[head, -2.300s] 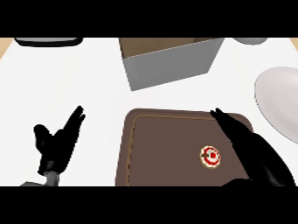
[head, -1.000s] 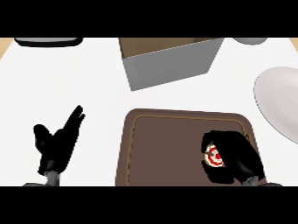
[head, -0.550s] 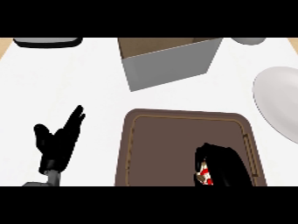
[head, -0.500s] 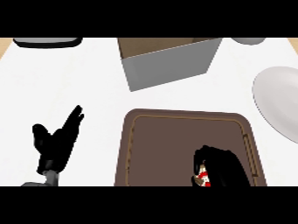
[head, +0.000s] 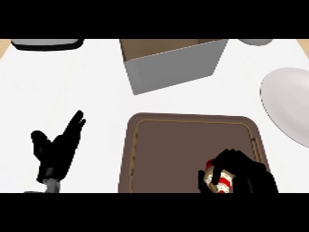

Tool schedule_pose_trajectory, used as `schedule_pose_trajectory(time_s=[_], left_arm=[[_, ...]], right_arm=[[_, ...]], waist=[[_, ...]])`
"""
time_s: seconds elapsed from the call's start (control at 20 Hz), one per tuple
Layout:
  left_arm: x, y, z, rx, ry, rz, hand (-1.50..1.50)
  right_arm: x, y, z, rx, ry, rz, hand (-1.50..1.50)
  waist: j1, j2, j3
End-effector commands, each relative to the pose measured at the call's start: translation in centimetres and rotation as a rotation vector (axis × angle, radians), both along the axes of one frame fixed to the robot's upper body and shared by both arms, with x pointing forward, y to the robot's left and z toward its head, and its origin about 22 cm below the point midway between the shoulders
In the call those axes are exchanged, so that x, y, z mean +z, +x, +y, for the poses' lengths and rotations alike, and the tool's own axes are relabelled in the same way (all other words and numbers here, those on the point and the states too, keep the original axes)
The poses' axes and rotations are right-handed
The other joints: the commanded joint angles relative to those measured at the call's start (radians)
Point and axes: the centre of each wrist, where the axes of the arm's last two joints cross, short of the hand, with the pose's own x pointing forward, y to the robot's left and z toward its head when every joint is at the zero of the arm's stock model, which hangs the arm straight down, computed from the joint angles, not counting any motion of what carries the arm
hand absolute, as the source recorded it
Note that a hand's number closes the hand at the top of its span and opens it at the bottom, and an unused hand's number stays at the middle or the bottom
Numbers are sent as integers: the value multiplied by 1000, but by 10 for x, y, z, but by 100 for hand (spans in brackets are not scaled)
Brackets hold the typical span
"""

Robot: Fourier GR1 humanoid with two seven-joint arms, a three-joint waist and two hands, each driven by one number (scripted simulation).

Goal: Pick the cupcake from the tray and place it in the plate

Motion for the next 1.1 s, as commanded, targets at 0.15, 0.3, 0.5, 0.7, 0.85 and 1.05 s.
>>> schedule_pose_trajectory(time_s=[0.15, 0.3, 0.5, 0.7, 0.85, 1.05], left_arm=[[-9, 3, -3, -13, 5, 36, 0], [0, -3, -18, -9, -21, 48, 0], [-8, -9, -17, -33, -27, 59, 0], [-11, -2, -10, -19, -5, 68, 0], [-21, 1, -14, -26, -27, 52, 0], [-6, 6, -6, -25, -6, 50, 0]], right_arm=[[21, 3, -31, -208, 235, -159, 150], [25, 16, -53, -242, 295, -209, 150], [14, 33, -84, -294, 402, -261, 150], [3, 53, -138, -344, 333, -298, 150], [0, 78, -171, -420, 287, -355, 150], [-3, 99, -219, -470, 291, -379, 150]], waist=[[4, 11, -6], [13, 10, -5], [17, 11, -4], [16, 12, -5], [19, 16, -5], [23, 14, -5]])
